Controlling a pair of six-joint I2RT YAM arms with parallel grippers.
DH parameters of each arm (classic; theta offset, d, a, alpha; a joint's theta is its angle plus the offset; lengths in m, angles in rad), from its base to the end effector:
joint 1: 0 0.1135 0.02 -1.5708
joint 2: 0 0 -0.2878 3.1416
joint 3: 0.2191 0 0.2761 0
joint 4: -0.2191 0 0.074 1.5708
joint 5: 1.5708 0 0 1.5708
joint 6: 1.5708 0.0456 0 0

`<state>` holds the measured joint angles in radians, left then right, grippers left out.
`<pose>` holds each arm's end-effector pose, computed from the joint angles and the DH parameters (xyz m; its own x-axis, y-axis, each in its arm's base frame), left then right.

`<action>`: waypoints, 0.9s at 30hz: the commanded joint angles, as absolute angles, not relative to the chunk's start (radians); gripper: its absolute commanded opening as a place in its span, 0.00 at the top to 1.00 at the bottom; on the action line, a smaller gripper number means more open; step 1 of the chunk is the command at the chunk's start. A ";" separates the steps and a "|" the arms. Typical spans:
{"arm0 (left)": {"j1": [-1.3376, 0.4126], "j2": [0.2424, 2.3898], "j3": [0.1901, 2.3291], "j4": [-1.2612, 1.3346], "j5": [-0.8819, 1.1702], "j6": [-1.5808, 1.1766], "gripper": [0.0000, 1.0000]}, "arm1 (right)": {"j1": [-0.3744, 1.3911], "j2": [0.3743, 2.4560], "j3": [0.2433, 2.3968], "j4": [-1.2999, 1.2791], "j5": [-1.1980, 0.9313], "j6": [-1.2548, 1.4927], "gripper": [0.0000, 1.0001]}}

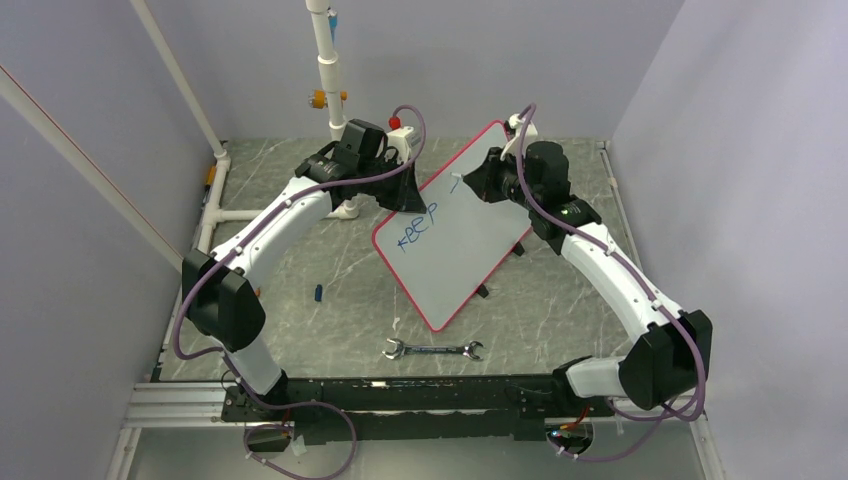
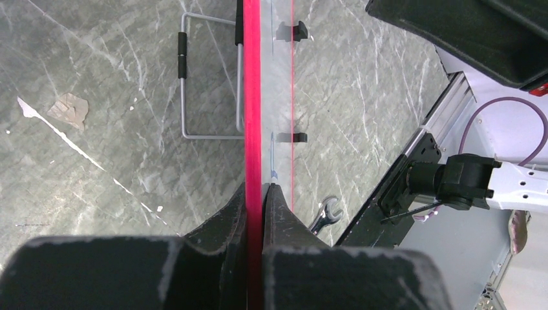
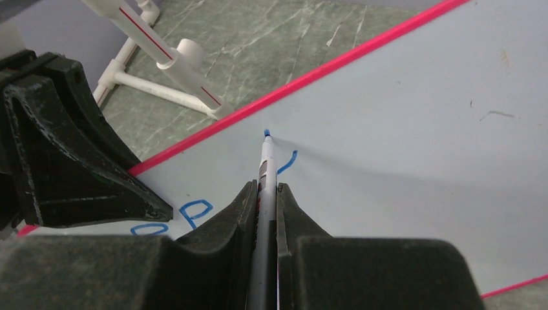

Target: Write a sentence on the whiteboard

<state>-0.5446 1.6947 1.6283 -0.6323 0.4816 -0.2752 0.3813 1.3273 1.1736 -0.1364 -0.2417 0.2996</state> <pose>0.3449 -0.2336 0.3675 -0.7367 0.1646 -0.6559 0.5843 0.6432 -0.4948 0.3110 0.1364 0.3770 -0.4231 0.1391 -0.8953 -0.4702 0.8109 0.3482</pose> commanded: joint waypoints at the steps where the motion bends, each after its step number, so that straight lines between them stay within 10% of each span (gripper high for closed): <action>1: -0.555 1.685 1.652 -0.639 0.374 -0.133 1.00 | 0.380 1.294 1.135 -0.128 -0.258 0.305 1.00; 27: -0.556 1.687 1.651 -0.637 0.374 -0.132 1.00 | 0.380 1.260 1.058 -0.166 -0.184 0.296 1.00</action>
<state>-0.5446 1.6947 1.6291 -0.6334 0.4778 -0.2756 0.3809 1.2419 1.0180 -0.1787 -0.2134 0.2993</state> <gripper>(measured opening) 0.097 0.141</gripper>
